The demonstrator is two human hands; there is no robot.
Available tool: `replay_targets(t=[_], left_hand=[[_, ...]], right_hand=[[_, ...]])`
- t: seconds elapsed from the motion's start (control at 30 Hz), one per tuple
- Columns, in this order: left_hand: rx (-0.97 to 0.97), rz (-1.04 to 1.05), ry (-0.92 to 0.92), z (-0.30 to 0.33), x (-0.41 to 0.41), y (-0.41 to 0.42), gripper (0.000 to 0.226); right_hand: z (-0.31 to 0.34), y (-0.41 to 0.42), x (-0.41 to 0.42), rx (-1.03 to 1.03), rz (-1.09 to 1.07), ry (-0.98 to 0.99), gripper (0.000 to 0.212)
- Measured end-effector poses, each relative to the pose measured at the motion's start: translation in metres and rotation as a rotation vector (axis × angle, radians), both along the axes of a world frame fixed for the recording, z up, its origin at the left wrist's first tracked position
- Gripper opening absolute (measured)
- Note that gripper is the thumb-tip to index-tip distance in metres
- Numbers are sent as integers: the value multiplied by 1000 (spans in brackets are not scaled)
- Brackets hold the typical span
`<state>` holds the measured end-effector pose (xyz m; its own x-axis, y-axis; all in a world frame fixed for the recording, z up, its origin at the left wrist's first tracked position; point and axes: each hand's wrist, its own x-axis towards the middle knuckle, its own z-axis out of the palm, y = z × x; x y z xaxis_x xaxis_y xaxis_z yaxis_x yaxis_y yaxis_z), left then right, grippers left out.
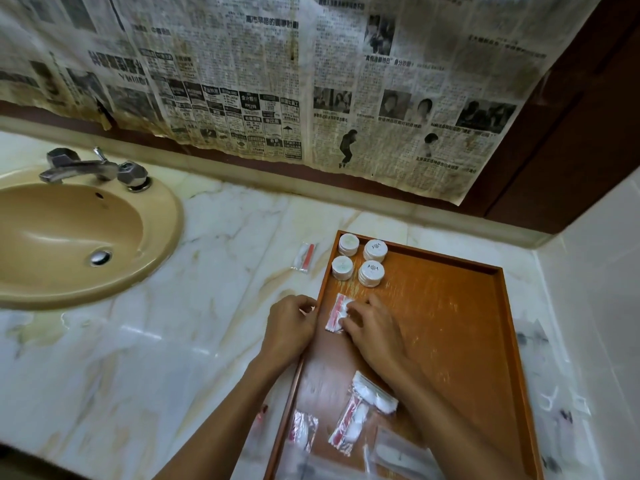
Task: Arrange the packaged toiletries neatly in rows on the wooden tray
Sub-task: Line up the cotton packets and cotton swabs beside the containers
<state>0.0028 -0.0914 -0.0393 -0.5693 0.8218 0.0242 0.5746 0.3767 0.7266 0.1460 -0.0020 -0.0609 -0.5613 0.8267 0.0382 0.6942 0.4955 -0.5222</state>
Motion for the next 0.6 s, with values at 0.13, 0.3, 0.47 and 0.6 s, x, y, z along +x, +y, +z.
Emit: replay_targets(t=[0.13, 0.3, 0.47, 0.6], left_hand=[[62, 34, 77, -8, -12, -5, 22], [9, -120, 146, -21, -18, -10, 24], [69, -129, 130, -29, -20, -15, 18], [89, -134, 128, -33, -20, -17, 13]], right_hand=[[-1, 6, 3, 65, 165, 12, 34], [-6, 16, -3, 53, 215, -24, 39], [-3, 24, -17, 32, 205, 4, 39], [-5, 25, -20, 23, 200, 2, 41]])
